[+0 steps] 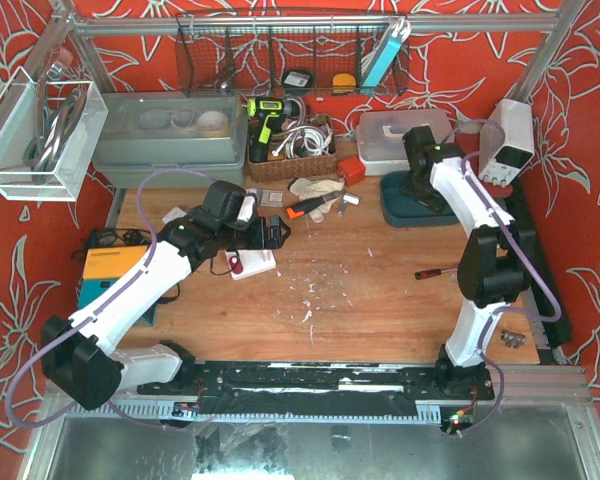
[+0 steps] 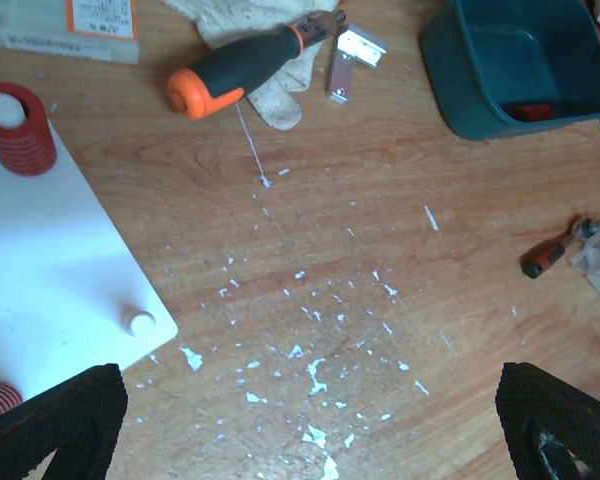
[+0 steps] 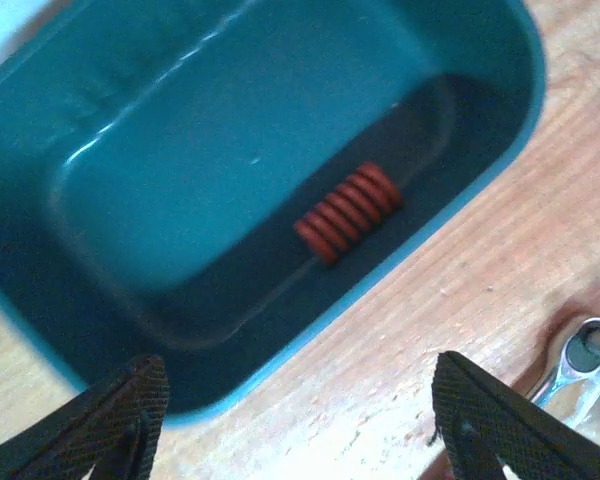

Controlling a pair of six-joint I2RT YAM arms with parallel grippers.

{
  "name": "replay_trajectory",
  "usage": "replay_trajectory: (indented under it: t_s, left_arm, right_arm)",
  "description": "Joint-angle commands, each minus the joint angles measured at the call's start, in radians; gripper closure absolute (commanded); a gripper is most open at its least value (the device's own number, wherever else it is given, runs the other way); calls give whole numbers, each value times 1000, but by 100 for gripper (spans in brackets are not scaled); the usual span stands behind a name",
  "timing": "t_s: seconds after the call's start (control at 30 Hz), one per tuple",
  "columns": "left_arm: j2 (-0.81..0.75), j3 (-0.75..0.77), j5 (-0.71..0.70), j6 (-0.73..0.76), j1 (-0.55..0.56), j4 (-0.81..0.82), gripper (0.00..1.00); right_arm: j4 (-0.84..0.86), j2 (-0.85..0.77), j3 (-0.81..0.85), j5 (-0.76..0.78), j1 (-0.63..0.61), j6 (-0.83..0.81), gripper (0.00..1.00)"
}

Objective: Install the large spring

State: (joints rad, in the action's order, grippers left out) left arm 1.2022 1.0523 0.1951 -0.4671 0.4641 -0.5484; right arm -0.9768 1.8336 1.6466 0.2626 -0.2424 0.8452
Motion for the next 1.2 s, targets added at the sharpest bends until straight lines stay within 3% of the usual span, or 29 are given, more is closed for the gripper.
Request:
replay_trajectory:
  t_s: [0.0,0.07,0.17,0.37,0.53,0.93,1.17]
  left_arm:
    - [7,53,-84,94,26,-26,0]
    - [23,77,-113,114,42,-26,0]
    - [55,94,-128,132,62,-18,0]
    - [103,112,-160,158,83,-13,0]
    - [145,144,-207,186,94,-28,0]
    - [240,203,-214,191,96,-36,0]
    - [265,220,-207,186,96,-39,0]
  right_arm:
    - [-88,70,47,61,73,115,32]
    - [-73,96,71,60,100,119,45]
    - [-100,166,161,58,132,125,50]
    - [-260,318,314,76,176,161,47]
    - [-131,341,243,-32,206,170,46]
    - [-51,475,302,-141,208,151,43]
    - [189,443,252,-345,209,76,43]
